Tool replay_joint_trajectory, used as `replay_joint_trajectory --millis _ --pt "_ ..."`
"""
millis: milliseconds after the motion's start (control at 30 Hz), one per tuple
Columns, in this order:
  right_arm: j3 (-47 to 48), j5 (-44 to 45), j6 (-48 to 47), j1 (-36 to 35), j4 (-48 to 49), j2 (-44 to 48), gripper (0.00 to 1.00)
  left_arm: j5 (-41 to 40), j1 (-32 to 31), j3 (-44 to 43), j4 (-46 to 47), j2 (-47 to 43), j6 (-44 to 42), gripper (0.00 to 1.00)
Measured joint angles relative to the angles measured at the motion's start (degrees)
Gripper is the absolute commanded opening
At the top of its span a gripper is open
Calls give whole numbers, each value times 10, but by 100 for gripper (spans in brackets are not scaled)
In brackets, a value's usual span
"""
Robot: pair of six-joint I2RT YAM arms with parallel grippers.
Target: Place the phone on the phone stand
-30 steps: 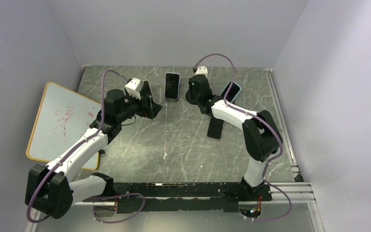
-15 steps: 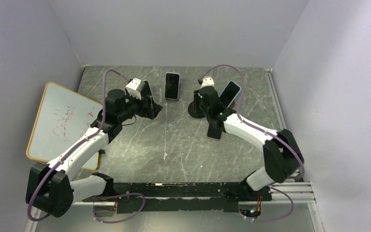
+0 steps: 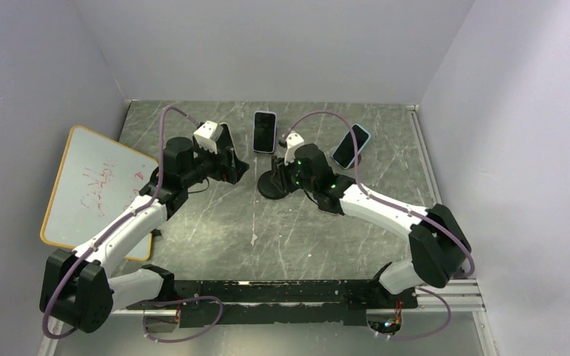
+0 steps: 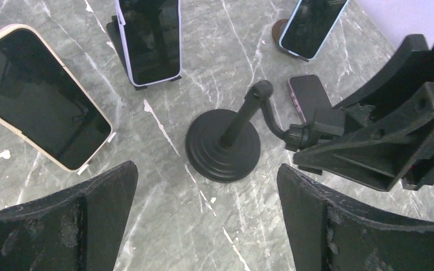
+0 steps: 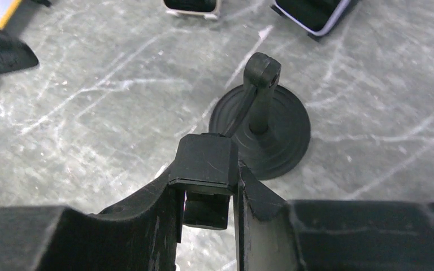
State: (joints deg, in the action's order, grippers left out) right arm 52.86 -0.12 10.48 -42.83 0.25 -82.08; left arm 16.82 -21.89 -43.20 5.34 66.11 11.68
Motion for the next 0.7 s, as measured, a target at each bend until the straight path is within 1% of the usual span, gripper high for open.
replay_joint_trajectory --millis 167,200,233,267,300,333,400,433,533,600,700 --pt "31 -27 -22 0 32 -52 0 -10 0 0 -14 -4 -7 97" --pt "37 -34 -26 0 35 -61 4 -12 0 0 -16 -5 -8 97" --pt "42 -40 -31 0 38 -68 16 -14 0 0 -19 -5 -9 97" --pt "47 -45 -35 0 39 -73 35 -15 0 0 -20 -5 -9 97" --pt "50 -50 -39 0 40 -76 60 -16 0 0 -20 -5 -10 97" --pt "54 -56 -45 0 40 -80 75 -17 0 0 -21 -5 -10 97" --pt "56 -62 -48 0 40 -82 97 -17 0 0 -22 -5 -10 97" --pt "56 -61 -50 -1 39 -80 99 -17 0 0 -22 -4 -10 97" --pt "53 -51 -57 -2 38 -64 100 -17 0 0 -22 -4 -10 97" --pt "42 -38 -58 -3 38 -38 100 -17 0 0 -22 -4 -10 97" --pt "7 -2 -48 -3 43 31 100 -17 0 0 -23 -4 -10 97"
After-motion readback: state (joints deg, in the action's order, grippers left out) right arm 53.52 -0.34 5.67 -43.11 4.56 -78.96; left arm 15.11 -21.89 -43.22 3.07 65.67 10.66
